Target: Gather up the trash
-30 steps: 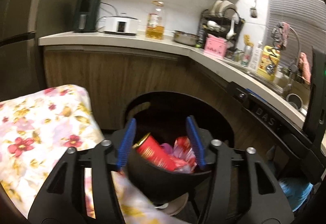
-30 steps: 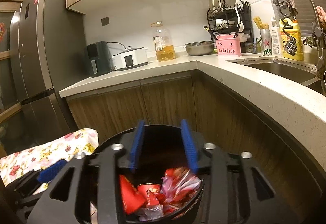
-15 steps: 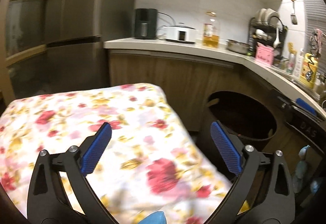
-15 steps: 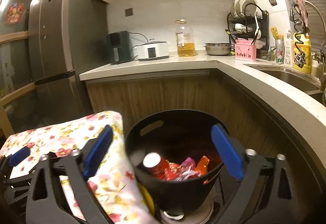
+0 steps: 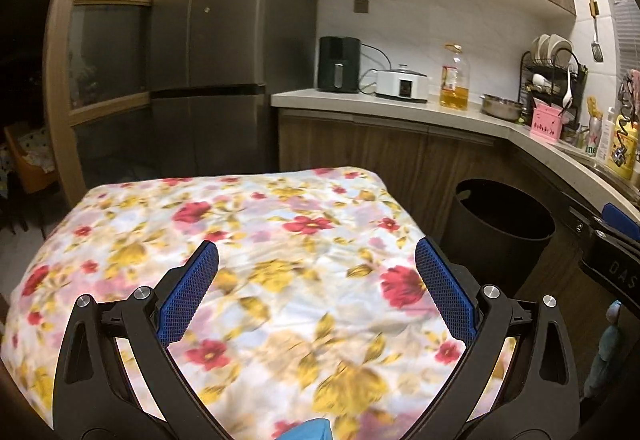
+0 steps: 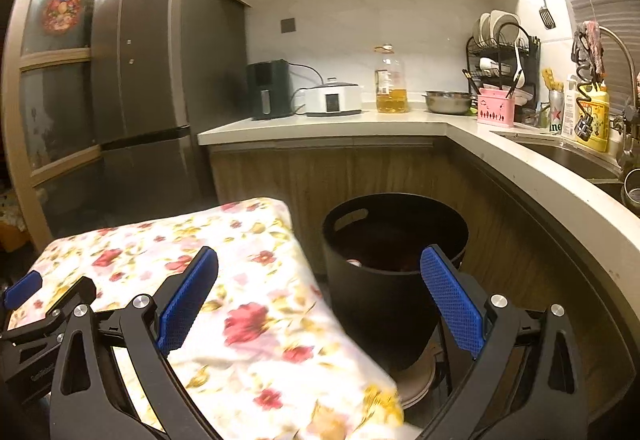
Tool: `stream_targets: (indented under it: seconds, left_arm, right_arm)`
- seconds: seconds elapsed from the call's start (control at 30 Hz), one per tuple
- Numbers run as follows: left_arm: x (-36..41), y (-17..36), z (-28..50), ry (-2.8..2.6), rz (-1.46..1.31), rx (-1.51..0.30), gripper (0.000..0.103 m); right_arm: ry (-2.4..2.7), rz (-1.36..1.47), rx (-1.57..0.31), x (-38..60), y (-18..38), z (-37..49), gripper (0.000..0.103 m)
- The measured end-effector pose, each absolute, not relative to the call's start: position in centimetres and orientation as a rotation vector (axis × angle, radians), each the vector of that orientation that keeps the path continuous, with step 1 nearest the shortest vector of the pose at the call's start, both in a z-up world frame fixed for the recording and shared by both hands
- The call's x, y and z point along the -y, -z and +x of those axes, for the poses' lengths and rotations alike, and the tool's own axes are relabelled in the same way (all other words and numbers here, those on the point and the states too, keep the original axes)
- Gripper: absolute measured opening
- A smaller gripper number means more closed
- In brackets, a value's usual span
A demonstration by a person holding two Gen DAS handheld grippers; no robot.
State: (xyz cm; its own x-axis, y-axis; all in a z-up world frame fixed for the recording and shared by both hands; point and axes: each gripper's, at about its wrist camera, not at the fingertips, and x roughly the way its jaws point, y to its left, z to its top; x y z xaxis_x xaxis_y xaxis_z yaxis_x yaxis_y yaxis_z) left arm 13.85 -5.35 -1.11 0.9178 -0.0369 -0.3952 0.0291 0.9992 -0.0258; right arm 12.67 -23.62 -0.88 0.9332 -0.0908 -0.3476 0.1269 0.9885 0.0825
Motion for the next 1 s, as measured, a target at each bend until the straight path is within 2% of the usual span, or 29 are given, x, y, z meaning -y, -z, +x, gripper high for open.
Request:
stream_targets:
  seconds: [0.43, 1.0]
  left_arm:
    - [2.7, 0.2, 7.5, 0.001, -0.025, -0.396, 0.097]
    - [2.0, -0.1, 5.2, 0.010, -0.034, -0.392, 0.097]
  right_arm:
    - [0.101, 0.088, -0.346, 19.6, 0.4, 5.6, 0.097]
    - [0.107, 0.087, -0.321, 18.7, -0.2, 3.0, 0.097]
